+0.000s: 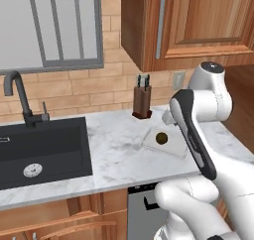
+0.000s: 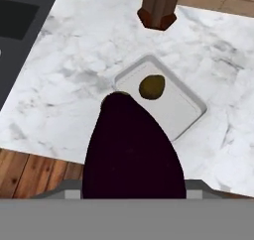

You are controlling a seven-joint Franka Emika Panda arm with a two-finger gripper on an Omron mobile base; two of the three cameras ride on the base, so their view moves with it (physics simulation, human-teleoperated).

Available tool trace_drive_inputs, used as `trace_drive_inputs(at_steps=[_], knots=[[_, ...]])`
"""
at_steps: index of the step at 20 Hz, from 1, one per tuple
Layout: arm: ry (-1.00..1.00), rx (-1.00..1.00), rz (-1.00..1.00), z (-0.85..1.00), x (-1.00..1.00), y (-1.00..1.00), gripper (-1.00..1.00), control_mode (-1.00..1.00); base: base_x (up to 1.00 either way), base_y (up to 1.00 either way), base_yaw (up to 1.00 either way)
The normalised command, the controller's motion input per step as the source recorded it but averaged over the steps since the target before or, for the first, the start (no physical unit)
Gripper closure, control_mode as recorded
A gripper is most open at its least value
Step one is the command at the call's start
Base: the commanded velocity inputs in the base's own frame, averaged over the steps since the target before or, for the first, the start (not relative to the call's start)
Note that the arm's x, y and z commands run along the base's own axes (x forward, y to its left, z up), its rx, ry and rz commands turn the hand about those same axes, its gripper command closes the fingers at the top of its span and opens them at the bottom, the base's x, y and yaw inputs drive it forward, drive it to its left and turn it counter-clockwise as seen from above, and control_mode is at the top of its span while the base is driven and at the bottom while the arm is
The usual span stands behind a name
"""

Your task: Take the eggplant and avocado out of the freezer and place them in the tupperware container on the counter. Then put the tupperware containing the vegetables back in the freezer.

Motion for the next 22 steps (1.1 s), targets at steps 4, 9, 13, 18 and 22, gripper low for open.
trace_drive_inputs(at_steps=[4,9,13,18,22], knots=[[0.19,0.01,0.00,-0.46,0.80,-0.24,1.00,-1.00,0.00,0.00,0.00],[0.14,0.00,0.00,-0.60,0.58,-0.07,1.00,-1.00,0.00,0.00,0.00],[0.12,0.00,0.00,-0.71,0.42,-0.05,1.00,-1.00,0.00,0.00,0.00],[0.10,0.00,0.00,-0.62,0.39,-0.11,1.00,-1.00,0.00,0.00,0.00],[0.10,0.02,0.00,-0.48,0.35,-0.26,1.00,-1.00,0.00,0.00,0.00]])
